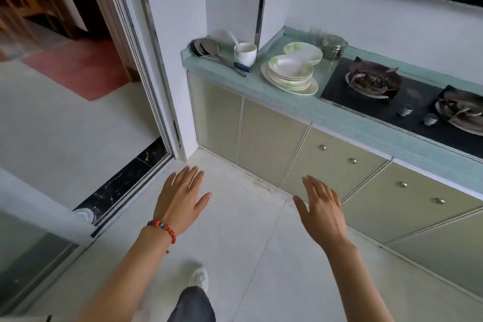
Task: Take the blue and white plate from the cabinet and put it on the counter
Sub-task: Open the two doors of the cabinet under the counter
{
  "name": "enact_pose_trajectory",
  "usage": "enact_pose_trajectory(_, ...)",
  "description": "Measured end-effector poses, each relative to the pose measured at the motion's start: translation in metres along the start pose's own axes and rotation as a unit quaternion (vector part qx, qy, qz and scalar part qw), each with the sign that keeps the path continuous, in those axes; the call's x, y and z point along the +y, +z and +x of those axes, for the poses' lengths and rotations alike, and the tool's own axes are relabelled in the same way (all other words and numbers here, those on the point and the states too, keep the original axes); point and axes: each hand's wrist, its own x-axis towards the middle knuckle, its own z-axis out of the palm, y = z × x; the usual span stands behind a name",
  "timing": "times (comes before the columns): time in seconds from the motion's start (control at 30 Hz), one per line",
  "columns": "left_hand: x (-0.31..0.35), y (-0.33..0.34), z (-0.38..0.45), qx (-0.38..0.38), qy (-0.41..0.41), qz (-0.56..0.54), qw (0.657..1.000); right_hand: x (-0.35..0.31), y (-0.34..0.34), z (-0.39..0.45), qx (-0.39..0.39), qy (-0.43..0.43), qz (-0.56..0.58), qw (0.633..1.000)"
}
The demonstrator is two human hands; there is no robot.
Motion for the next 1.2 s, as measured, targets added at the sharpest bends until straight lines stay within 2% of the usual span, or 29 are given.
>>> enact_pose_trajectory(0.1,-0.021,0.007,0.026,0.010,-0.010,-0.002,1.000,-0.008,0.015,0.030,0.003,-0.008,0.009,1.000)
enact_pose_trajectory(0.27,-0.061,0.019,0.090,-0.014,0.004,0.004,1.000,-0.028,0.040,0.094,-0.015,0.007,-0.005,1.000)
enact_pose_trajectory(0.57,-0.140,0.019,0.225,-0.054,0.048,-0.013,0.997,-0.088,0.079,0.210,-0.034,0.066,0.018,0.997)
enact_pose_trajectory(0.8,-0.156,0.027,0.300,-0.082,0.083,-0.027,0.993,-0.094,0.103,0.266,-0.050,0.108,0.019,0.993)
enact_pose_trajectory(1.2,-0.155,0.080,0.427,-0.117,0.093,0.003,0.989,-0.056,0.150,0.387,-0.053,0.129,0.042,0.989)
